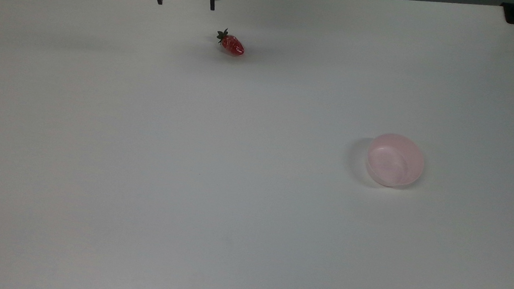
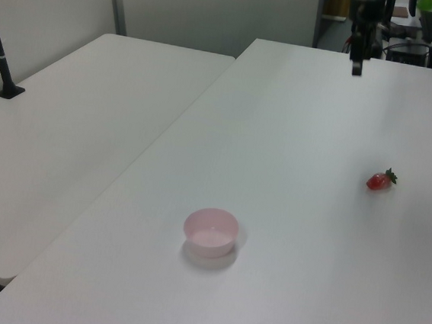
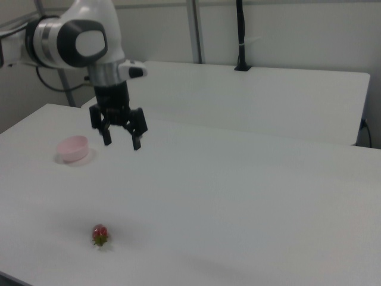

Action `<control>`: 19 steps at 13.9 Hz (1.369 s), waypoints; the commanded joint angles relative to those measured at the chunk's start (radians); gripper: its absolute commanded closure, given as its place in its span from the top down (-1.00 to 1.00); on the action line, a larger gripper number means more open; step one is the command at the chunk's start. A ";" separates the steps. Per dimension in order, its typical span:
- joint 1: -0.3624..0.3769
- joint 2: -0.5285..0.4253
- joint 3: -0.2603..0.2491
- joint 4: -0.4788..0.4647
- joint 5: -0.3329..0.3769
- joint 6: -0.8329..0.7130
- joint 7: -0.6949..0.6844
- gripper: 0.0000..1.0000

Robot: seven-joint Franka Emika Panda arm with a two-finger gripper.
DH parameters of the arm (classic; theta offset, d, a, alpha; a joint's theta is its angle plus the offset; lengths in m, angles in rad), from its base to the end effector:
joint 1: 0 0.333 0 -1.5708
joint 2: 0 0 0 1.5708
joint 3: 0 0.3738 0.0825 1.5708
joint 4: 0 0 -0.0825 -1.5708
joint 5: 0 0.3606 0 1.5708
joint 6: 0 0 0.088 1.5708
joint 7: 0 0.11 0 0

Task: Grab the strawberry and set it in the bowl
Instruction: 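Move the open gripper over the red strawberry and lower it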

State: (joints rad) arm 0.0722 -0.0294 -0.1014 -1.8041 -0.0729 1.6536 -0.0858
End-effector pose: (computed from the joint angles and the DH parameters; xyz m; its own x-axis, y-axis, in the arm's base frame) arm 0.5150 -0.0233 0.5972 0.9900 0.0630 -0.1266 0.0708 -0.9958 0.0577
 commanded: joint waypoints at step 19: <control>0.233 0.009 0.002 -0.557 -0.196 0.402 -0.371 0.55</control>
State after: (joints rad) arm 0.2784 -0.0267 -0.0965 -2.3405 -0.2517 2.0264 -0.4414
